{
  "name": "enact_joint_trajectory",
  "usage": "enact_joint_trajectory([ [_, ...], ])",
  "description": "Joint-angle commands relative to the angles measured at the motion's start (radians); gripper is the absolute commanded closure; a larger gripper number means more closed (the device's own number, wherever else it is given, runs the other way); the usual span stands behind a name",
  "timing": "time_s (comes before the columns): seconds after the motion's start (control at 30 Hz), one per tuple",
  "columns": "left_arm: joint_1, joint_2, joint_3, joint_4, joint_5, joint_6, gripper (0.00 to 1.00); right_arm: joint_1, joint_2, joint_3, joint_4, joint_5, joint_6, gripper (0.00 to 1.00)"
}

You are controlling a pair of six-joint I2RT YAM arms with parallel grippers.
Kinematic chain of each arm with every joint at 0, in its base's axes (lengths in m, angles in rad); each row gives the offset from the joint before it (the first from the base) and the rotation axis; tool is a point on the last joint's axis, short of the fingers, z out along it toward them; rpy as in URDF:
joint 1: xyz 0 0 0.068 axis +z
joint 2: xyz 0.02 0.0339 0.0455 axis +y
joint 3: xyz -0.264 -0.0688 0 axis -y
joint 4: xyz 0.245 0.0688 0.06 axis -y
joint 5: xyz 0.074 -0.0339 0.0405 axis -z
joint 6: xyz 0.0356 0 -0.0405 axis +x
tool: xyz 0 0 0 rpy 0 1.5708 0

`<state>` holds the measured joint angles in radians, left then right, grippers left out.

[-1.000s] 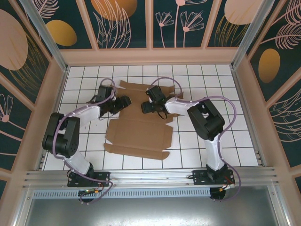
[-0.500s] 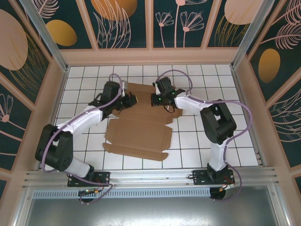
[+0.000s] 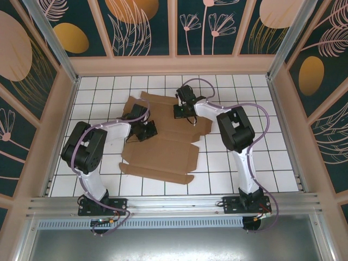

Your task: Fold the paper box

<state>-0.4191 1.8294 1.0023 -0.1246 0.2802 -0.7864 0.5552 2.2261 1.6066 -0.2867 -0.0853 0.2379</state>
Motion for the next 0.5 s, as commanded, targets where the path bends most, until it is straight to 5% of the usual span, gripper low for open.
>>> enact_joint_trajectory([
  [0.0,0.012,0.042,0.074,-0.062,-0.064,0.034,1.00,-0.002,-0.044,-0.115,-0.059,0.081,0.014,0.93],
  [0.47,0.027,0.410,0.483,-0.202,-0.039,0.131,1.00,0.036,-0.378,-0.599,0.093,-0.049,0.156,0.74],
])
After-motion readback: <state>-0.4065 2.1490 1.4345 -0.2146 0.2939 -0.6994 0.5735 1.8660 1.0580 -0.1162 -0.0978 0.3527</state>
